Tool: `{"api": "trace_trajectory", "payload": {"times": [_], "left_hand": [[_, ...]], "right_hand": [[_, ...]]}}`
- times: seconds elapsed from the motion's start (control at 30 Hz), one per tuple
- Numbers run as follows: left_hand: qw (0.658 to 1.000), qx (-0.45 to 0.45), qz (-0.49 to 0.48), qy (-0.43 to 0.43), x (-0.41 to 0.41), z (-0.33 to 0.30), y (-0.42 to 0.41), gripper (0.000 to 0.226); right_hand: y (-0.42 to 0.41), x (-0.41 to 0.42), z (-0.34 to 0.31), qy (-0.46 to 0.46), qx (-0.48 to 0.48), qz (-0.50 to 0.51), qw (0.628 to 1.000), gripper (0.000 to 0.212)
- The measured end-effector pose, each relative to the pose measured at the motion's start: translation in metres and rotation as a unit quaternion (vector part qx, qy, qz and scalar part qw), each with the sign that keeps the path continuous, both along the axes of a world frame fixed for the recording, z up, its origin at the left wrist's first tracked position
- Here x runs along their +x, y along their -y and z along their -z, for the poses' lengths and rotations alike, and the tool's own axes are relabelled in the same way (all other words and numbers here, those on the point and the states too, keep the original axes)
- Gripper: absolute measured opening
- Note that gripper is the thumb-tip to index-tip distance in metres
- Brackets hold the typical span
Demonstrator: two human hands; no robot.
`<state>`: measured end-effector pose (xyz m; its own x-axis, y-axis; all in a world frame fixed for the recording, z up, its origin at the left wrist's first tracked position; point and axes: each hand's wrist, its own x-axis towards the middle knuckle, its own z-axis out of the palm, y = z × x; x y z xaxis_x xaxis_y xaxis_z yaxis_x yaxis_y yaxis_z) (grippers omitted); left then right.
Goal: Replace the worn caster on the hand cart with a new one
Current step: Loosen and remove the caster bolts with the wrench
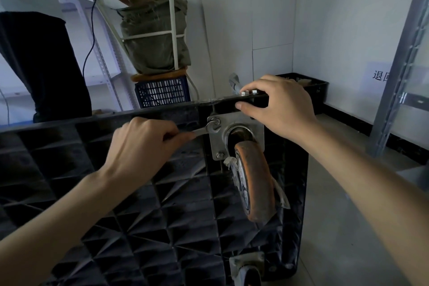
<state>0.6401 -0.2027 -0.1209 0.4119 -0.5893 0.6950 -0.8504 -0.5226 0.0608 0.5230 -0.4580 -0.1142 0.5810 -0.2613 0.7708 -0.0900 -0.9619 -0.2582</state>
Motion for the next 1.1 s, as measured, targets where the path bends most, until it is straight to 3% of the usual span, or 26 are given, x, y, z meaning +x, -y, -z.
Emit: {"api": "trace_trajectory", "payload": {"times": [0.23, 0.5, 0.7, 0.83, 0.97, 1.1], "left_hand": [[0.989, 0.095, -0.031, 0.105, -0.003, -0.05, 0.005, 0.057], [0.942, 0.257, -0.092, 0.194, -0.012, -0.094, 0.026, 0.072], [0.922, 0.293, -0.107, 0.23, -0.011, -0.11, 0.042, 0.07], [0.955, 0.255, -0.091, 0.124, -0.004, -0.086, 0.021, 0.06], [0.985, 0.119, -0.034, -0.118, -0.003, -0.012, 0.006, 0.052], [0.945, -0.131, 0.041, -0.297, -0.027, 0.056, 0.025, 0.054]], "right_hand": [[-0.001, 0.0, 0.0, 0.001, -0.002, 0.002, 1.0, 0.028], [-0.001, -0.002, 0.0, 0.0, 0.0, -0.005, 1.0, 0.026], [-0.001, -0.001, 0.0, 0.002, 0.002, -0.008, 1.0, 0.027], [-0.001, -0.002, -0.001, 0.006, 0.005, -0.011, 1.0, 0.025], [-0.003, -0.003, -0.002, -0.001, 0.007, -0.005, 1.0, 0.028], [-0.003, -0.003, -0.002, -0.002, 0.005, -0.004, 1.0, 0.028]]}}
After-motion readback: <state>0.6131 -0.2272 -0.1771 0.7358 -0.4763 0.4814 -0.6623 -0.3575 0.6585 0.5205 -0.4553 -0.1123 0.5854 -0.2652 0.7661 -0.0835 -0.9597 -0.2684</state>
